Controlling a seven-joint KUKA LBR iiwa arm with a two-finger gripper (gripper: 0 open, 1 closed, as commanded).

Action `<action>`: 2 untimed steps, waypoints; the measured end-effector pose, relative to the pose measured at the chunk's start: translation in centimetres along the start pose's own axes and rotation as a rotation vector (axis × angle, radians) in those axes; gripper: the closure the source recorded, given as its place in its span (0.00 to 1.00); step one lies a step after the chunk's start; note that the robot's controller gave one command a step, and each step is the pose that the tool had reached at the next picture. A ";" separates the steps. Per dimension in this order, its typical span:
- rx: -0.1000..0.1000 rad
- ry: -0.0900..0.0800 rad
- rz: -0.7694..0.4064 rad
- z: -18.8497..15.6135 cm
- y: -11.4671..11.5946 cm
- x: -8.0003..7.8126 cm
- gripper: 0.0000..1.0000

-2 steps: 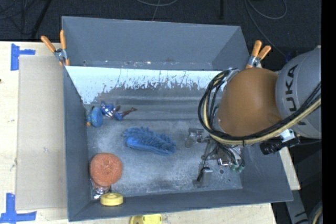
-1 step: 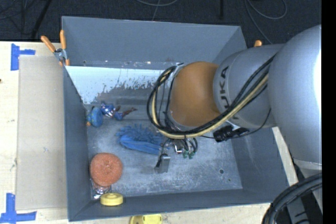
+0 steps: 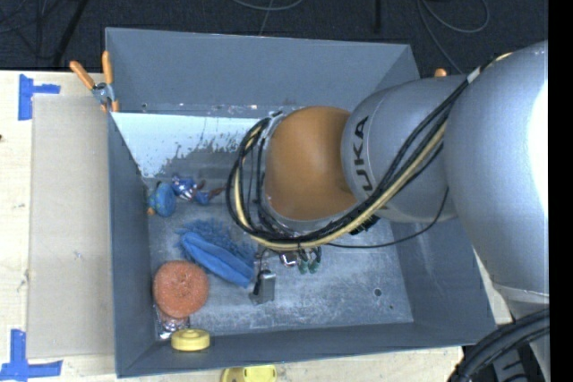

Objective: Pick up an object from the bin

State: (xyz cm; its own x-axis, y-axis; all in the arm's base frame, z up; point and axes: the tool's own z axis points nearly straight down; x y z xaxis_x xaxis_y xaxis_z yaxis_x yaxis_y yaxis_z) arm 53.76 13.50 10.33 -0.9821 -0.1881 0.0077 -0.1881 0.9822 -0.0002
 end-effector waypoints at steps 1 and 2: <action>-0.001 -0.010 0.106 -1.7 -0.4 -0.6 0.00; 0.000 -0.007 0.035 1.2 4.1 0.5 0.00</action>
Offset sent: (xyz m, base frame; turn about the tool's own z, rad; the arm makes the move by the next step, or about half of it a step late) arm -0.0308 0.0820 -0.0333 -0.1608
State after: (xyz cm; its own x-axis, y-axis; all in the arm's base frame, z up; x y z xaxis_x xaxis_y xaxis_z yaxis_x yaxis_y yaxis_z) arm 52.47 17.46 9.14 -0.9882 -0.1533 0.0008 -0.1533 0.9882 -0.0006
